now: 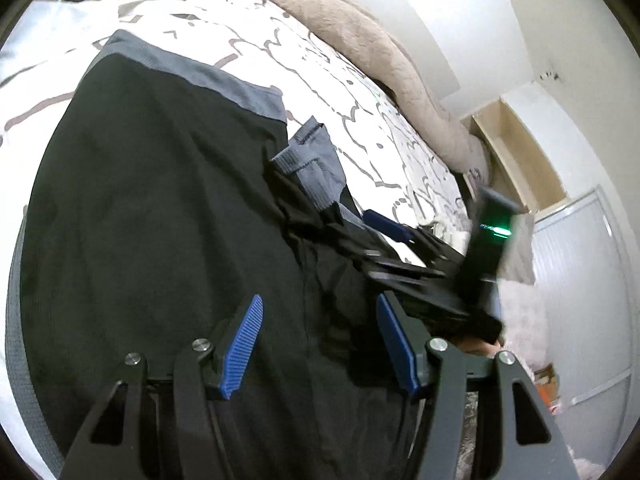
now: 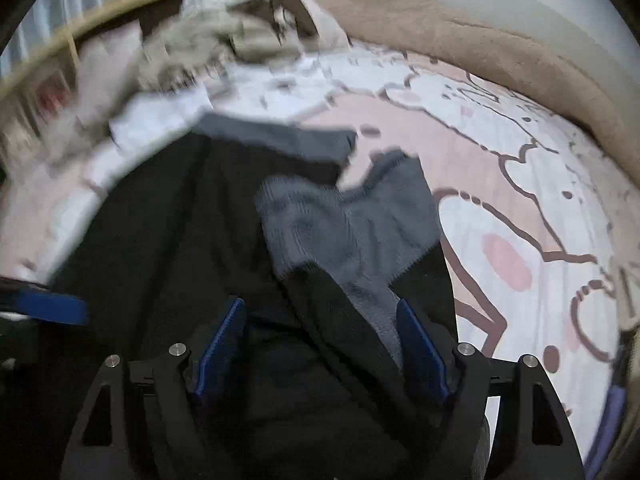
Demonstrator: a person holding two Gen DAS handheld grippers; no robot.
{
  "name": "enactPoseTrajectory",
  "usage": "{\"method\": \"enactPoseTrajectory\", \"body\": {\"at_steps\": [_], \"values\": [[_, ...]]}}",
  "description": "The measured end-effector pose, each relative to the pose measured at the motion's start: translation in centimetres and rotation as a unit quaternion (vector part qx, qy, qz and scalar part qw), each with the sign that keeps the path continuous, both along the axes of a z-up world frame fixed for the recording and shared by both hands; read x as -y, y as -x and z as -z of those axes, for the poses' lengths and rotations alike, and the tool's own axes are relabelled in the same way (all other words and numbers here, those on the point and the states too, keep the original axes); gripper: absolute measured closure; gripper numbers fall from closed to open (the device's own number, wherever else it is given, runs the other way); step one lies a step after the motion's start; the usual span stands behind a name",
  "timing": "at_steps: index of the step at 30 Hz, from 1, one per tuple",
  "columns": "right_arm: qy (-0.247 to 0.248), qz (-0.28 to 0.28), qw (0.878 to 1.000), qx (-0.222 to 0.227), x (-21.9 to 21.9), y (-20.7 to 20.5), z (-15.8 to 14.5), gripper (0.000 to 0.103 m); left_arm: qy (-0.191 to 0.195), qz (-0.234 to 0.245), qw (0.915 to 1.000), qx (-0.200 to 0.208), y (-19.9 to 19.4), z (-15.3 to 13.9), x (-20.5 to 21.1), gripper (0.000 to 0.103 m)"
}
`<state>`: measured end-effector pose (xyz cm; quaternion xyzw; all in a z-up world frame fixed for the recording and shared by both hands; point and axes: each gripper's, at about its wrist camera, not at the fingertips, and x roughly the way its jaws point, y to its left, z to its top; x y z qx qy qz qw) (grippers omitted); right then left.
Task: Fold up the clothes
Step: 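Fold the grey waistband over the pants with the right gripper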
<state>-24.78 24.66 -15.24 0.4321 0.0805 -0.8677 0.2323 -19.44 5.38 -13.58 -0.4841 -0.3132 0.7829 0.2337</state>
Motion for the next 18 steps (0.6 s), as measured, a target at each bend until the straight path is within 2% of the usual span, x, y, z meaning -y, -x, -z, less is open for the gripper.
{"method": "enactPoseTrajectory", "body": {"at_steps": [3, 5, 9, 12, 14, 16, 18], "values": [[0.065, 0.006, 0.998, -0.001, -1.3, 1.1, -2.3, 0.025, -0.011, -0.005, 0.9999, 0.008, 0.1, 0.1, 0.6, 0.044], [0.110, 0.033, 0.993, 0.023, -2.2, 3.4, -2.7, 0.026, -0.022, -0.007, 0.9996, 0.014, 0.1, 0.3, 0.9, 0.044], [0.175, 0.069, 0.974, 0.130, -2.8, 8.4, 0.1, 0.026, -0.036, -0.009, 0.9990, 0.025, 0.3, 0.7, 1.3, 0.044], [0.185, 0.067, 0.965, 0.175, -1.6, 9.4, 2.2, 0.026, -0.038, -0.019, 0.9988, 0.025, 0.4, 0.6, 1.9, 0.044], [0.180, 0.035, 0.961, 0.207, 0.0, 8.8, 3.1, 0.026, -0.041, -0.027, 0.9985, 0.025, 0.5, 0.6, 2.5, 0.044], [0.159, -0.035, 0.962, 0.221, 2.5, 7.0, 3.0, 0.026, -0.043, -0.037, 0.9981, 0.022, 0.6, 0.4, 3.2, 0.044], [0.115, -0.124, 0.963, 0.210, 5.1, 3.7, 2.1, 0.026, -0.039, -0.052, 0.9977, 0.018, 0.6, 0.0, 4.3, 0.044]]}}
